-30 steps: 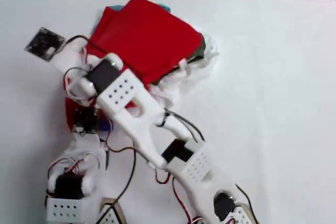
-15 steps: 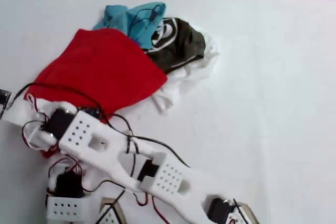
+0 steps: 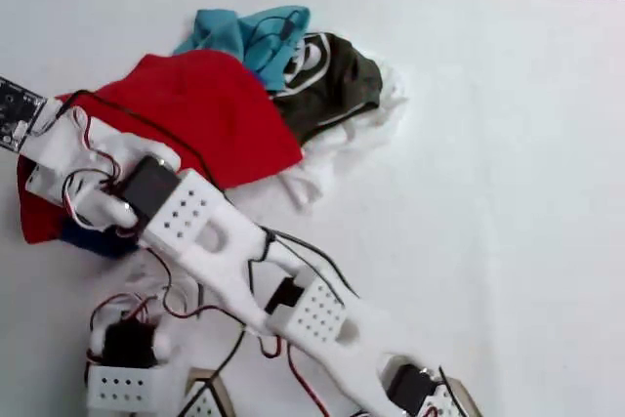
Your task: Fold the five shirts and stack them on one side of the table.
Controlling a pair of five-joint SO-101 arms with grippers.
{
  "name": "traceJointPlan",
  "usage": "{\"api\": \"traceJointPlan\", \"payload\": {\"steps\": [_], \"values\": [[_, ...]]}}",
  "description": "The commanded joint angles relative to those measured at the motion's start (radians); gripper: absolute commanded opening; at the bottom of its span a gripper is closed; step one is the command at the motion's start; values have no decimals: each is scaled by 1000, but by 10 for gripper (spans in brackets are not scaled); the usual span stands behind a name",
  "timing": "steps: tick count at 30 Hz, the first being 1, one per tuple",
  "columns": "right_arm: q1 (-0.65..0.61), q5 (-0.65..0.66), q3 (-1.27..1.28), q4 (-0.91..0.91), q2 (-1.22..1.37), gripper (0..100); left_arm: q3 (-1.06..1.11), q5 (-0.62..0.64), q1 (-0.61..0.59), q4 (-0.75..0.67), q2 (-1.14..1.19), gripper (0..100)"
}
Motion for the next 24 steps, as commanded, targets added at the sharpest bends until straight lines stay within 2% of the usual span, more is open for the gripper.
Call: {"api": "traceJointPlan", "payload": {"steps": [1,3,5,12,16,24], "values": [[13,0,-60,61,-38,142,18,-2,-6,2,-14,27],[15,0,-61,87,-38,227,18,-2,-6,2,-14,27],[19,5,-71,87,-38,265,18,-2,-6,2,-14,27],[147,5,-218,68,-105,265,18,-2,-6,2,-14,27],[285,2,-235,97,-171,265,18,-2,-6,2,-14,27],[604,-2,-219,490,-145,265,18,-2,-2,2,-14,27]]}}
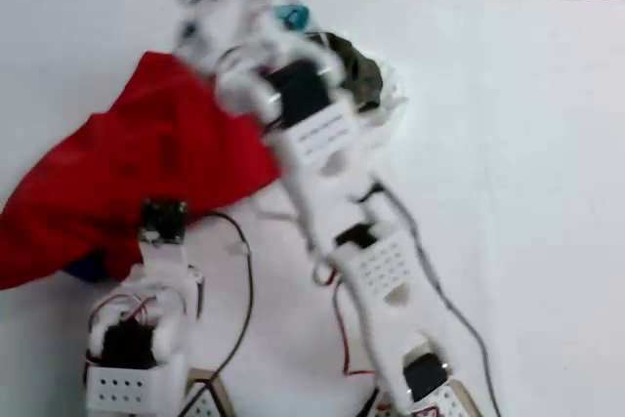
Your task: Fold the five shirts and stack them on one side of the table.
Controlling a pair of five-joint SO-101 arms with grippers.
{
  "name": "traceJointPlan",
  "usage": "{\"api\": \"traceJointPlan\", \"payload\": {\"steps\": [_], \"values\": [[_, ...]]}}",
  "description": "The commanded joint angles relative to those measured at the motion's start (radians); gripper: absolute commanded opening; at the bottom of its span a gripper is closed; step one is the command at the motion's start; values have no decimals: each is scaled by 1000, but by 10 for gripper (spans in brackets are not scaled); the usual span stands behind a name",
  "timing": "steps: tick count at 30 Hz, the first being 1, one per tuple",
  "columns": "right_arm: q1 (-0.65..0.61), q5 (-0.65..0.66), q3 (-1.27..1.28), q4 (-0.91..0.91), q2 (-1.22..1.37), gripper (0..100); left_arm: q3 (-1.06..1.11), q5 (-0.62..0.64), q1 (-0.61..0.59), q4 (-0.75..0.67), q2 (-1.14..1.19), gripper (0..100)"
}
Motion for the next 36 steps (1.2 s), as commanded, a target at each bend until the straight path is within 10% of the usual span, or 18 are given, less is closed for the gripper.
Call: {"api": "traceJointPlan", "payload": {"steps": [1,12,21,28,36], "values": [[117,-3,-12,185,-22,265,18,-2,-2,2,-14,27],[289,-3,212,222,-12,265,15,-15,-2,-6,-14,27],[289,-3,749,222,-375,265,-44,-763,-204,-288,-14,27],[289,-3,1376,180,-806,265,-113,-473,-239,-493,-8,28],[395,57,2107,-179,-1320,265,-182,-440,-115,-569,157,230]]}}
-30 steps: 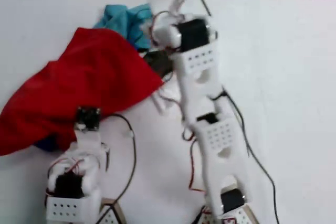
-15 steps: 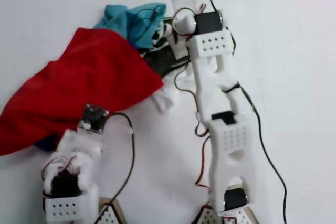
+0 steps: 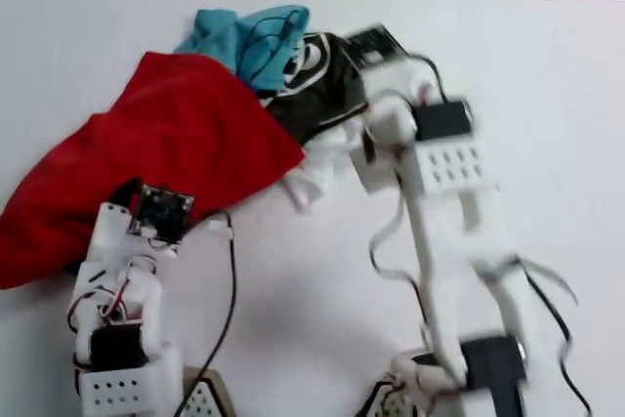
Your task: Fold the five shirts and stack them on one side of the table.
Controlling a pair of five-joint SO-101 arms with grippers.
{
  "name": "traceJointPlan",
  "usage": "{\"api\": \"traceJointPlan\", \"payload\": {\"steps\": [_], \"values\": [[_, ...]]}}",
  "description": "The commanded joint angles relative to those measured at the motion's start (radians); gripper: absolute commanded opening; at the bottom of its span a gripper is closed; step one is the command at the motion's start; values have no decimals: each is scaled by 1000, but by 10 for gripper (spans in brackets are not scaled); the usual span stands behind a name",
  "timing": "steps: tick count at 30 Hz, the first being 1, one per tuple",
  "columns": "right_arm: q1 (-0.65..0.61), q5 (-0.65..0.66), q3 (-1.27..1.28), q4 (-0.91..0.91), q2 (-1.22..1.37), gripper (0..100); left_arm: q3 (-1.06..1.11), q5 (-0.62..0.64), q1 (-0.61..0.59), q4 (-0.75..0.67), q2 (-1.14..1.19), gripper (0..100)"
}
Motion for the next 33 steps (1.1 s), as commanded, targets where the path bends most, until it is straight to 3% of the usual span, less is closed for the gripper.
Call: {"api": "traceJointPlan", "payload": {"steps": [1,7,17,27,31,33], "values": [[53,63,347,-174,-242,265,-114,12,21,-51,157,226],[107,103,736,-378,-430,265,-498,75,20,-120,746,229],[111,104,896,-456,-524,265,-1472,468,43,270,1811,366],[111,100,1042,-595,-524,265,-2224,459,60,566,2533,365],[111,100,1071,-638,-524,265,-2482,327,54,772,2757,362],[111,100,1089,-673,-524,265,-2631,238,51,898,2837,309]]}}
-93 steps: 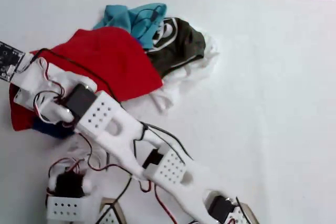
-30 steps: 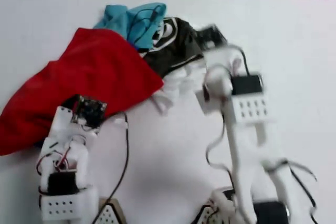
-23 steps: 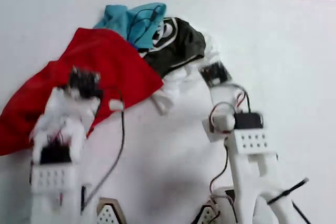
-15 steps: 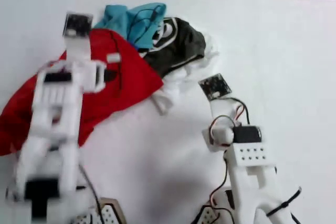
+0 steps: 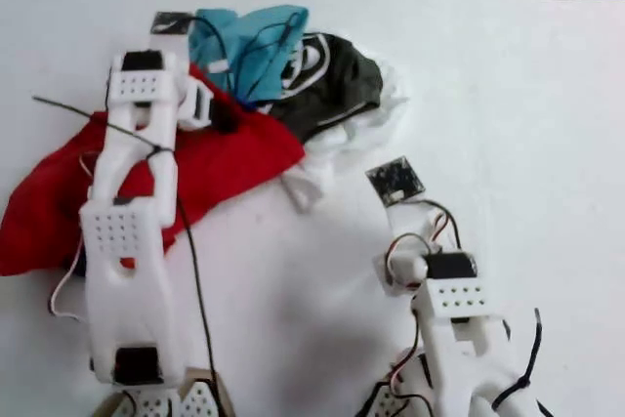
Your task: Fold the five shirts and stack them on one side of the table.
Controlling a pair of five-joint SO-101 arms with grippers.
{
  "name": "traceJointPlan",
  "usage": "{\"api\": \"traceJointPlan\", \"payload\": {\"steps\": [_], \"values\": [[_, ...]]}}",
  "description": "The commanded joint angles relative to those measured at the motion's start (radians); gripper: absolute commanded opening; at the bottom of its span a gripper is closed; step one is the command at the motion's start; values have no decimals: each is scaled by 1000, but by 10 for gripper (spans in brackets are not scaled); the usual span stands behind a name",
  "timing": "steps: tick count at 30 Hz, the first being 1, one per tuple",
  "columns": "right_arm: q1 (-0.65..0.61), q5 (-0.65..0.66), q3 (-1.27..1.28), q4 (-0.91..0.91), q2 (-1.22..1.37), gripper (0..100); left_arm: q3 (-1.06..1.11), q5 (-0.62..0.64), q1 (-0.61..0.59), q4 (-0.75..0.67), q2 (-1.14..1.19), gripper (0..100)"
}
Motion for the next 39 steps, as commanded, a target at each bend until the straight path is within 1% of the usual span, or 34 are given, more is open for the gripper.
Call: {"api": "traceJointPlan", "payload": {"steps": [1,3,4,6,7,11,20,25,34,36,37,39], "values": [[8,3,18,-68,-25,265,-277,-163,-5,232,157,255],[8,2,54,-127,-25,265,-407,-239,-17,315,212,88],[8,2,72,-156,-27,265,-440,-255,-40,316,227,2],[8,2,86,-180,-31,265,-444,-241,-106,315,229,45],[8,2,86,-183,-31,265,-443,-241,-141,315,226,18],[8,2,89,-188,-30,265,-450,-239,-302,315,178,25],[2,2,91,-188,-25,265,-452,-239,-687,313,-97,25],[2,2,91,-188,-25,265,-444,-239,-852,313,-222,26],[1,2,91,-188,-25,265,-467,-227,-1065,311,-304,26],[1,2,91,-188,-25,265,-479,-189,-1077,311,-307,28],[1,2,91,-188,-25,265,-478,-189,-1069,311,-307,30],[1,2,91,-188,-25,265,-469,-253,-1030,313,-304,64]]}}
